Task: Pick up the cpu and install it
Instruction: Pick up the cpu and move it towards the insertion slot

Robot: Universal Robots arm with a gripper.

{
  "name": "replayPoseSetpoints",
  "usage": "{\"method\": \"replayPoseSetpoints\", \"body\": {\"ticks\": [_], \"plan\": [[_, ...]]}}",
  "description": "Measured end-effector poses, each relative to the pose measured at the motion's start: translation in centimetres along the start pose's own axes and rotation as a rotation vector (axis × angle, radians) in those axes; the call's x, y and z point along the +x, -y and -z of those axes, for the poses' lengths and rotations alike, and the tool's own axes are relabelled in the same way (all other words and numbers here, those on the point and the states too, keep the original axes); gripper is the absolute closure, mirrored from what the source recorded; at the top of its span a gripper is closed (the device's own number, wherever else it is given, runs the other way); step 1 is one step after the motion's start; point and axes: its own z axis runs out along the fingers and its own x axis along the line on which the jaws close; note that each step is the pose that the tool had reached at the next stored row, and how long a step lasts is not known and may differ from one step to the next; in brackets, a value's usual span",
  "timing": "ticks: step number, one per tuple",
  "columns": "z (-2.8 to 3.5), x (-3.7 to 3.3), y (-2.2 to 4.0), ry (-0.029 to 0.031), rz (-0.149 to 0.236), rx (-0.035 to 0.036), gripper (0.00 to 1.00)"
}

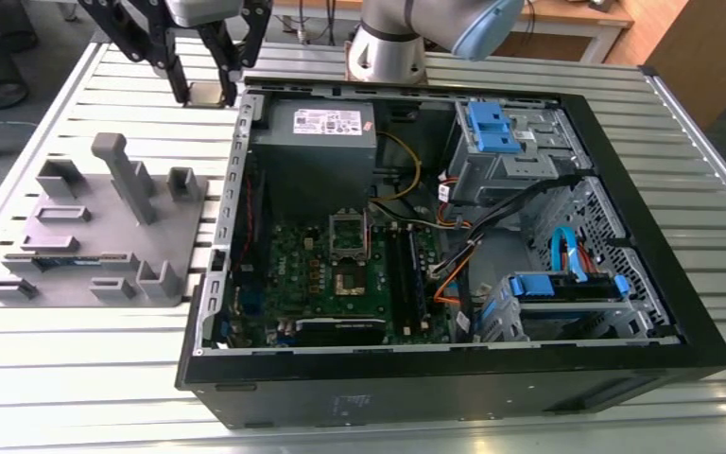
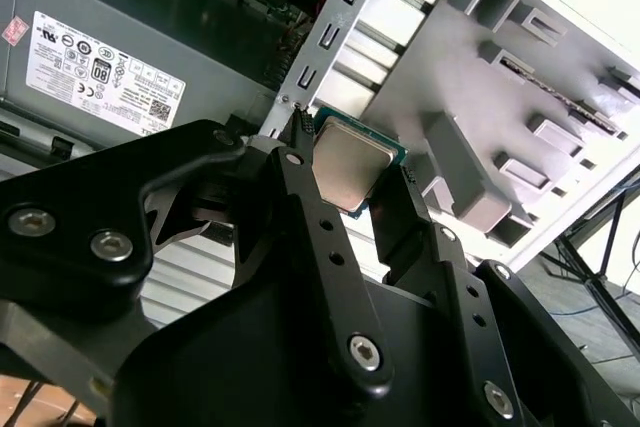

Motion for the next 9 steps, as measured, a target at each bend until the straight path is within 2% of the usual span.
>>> {"method": "replayPoseSetpoints", "body": {"ticks": [9], "plan": [[-0.01,-1.34,-0.03,0.0000,0.000,0.0000,0.53]]}}
